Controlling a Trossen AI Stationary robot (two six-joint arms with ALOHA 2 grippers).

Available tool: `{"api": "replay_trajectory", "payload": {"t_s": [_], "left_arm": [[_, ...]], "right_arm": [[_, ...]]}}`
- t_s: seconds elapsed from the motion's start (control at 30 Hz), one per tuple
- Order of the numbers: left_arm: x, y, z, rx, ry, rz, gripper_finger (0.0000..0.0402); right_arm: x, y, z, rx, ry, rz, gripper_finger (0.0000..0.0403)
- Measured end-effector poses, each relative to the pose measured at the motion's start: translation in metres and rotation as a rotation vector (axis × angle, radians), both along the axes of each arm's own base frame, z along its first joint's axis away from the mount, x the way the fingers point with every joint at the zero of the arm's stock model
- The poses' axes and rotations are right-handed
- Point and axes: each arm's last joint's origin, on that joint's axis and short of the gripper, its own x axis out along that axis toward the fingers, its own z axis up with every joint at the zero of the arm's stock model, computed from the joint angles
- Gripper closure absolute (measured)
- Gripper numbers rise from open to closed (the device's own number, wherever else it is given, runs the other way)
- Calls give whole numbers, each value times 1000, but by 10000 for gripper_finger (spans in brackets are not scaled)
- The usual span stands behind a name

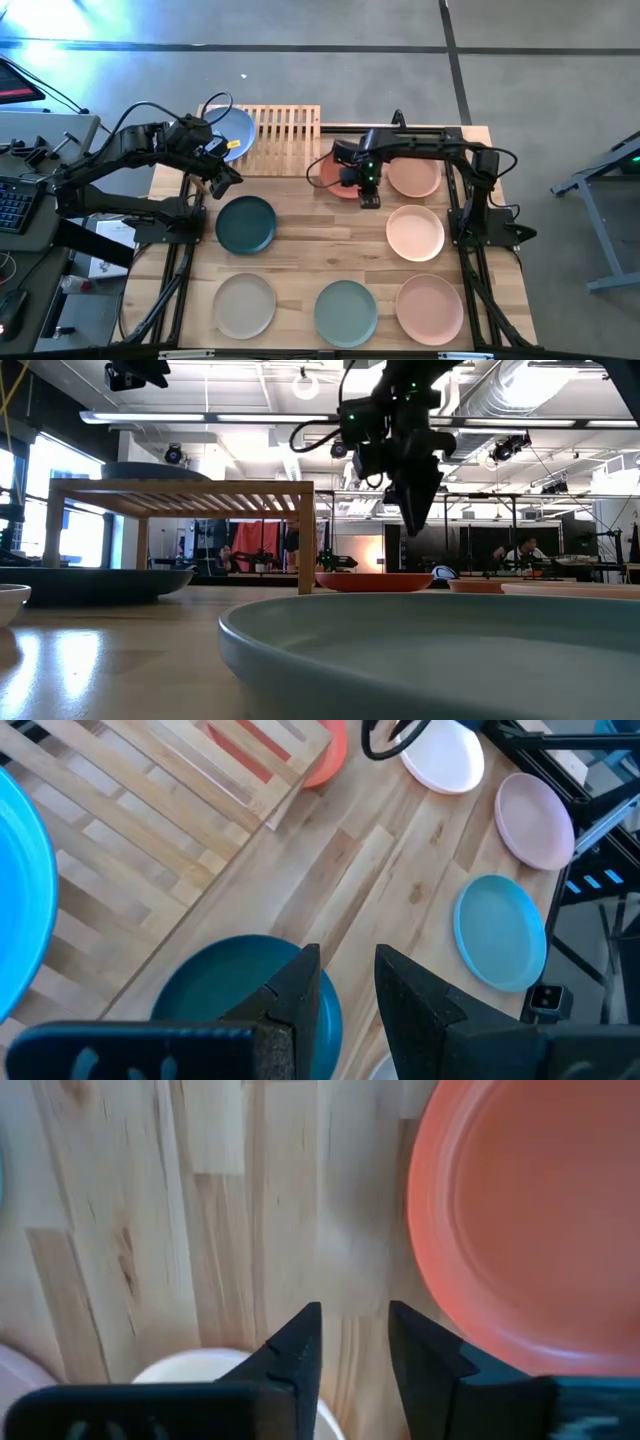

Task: Place and stack plates onto a shelf
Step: Stack the orange plate on the top of the light blue plate

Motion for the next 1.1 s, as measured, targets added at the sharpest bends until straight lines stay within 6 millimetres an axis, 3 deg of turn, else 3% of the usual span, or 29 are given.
{"api": "replay_trajectory", "payload": {"t_s": [0.33, 0.53, 1.1], "left_arm": [[0, 0, 0, 3, 1, 2, 316], [0, 2, 0, 44, 14, 39, 316], [-1, 3, 0, 79, 25, 72, 316]], "right_arm": [[4, -3, -9, -67, -38, -67, 324], [7, -5, -9, -129, -68, 2, 324], [5, -4, -9, -102, -53, 18, 323]]}}
